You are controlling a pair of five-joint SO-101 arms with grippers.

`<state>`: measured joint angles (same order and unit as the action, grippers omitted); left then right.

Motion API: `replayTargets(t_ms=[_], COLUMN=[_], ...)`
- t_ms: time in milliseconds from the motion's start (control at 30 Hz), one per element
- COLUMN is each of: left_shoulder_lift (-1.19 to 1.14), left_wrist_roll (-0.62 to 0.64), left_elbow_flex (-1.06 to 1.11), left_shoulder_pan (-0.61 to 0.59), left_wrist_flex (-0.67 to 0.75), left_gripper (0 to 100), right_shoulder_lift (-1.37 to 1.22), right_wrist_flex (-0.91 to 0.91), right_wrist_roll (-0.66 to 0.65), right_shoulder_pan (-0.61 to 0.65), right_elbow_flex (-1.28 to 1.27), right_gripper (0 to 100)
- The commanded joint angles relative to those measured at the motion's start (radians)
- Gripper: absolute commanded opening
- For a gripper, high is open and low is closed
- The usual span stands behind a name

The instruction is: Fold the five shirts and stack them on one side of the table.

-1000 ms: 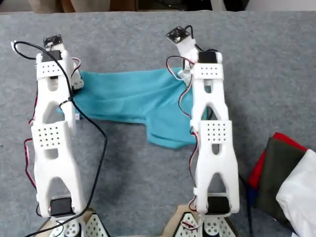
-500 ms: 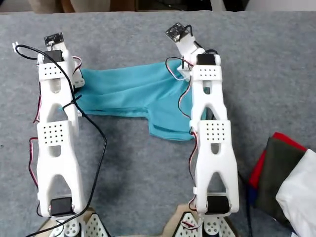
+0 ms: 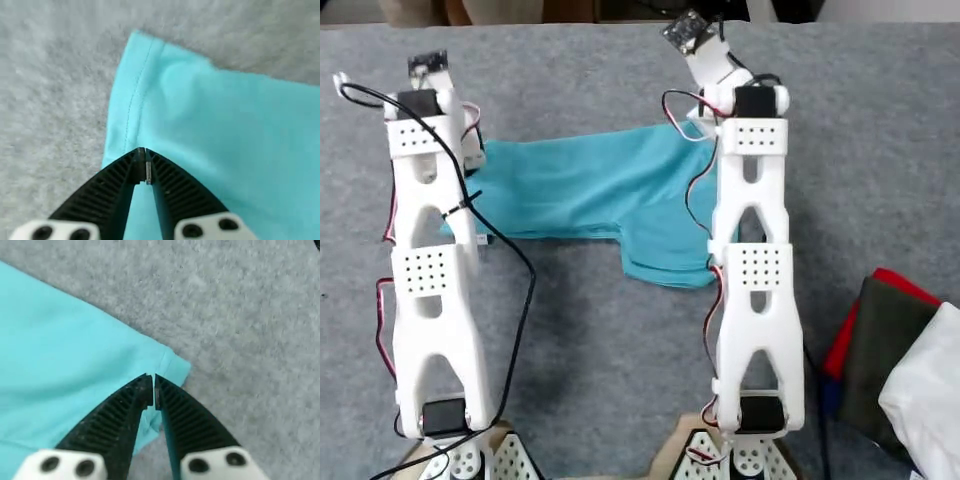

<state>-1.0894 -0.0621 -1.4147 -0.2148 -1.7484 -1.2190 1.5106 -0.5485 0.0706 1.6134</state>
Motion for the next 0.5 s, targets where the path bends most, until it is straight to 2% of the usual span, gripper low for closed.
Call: replayTargets(t_ms=[0, 100, 300, 467], left_shoulder_lift=[0.185, 0.315, 0.616, 0.831], left_wrist_roll=[-0.058, -0.124, -0.176, -0.176], left_elbow_flex=[0.08, 0.23, 0.657, 1.0], left_shoulder_pan=[0.015, 0.02, 0.032, 0.009], left_wrist_flex=[-0.014, -0.014, -0.011, 0.08], left_gripper=[2, 2, 2, 2], right_shoulder_lift=[0.147, 0.186, 0.266, 0.469], right_wrist_flex=[0.124, 0.276, 0.279, 0.279], right_wrist_roll=[-0.011, -0.058, -0.025, -0.012], right_shoulder_pan=[0.019, 0.019, 0.016, 0.016], right_elbow_flex=[0.053, 0.051, -0.002, -0.335], right_gripper=[3.0, 3.0, 3.0, 3.0])
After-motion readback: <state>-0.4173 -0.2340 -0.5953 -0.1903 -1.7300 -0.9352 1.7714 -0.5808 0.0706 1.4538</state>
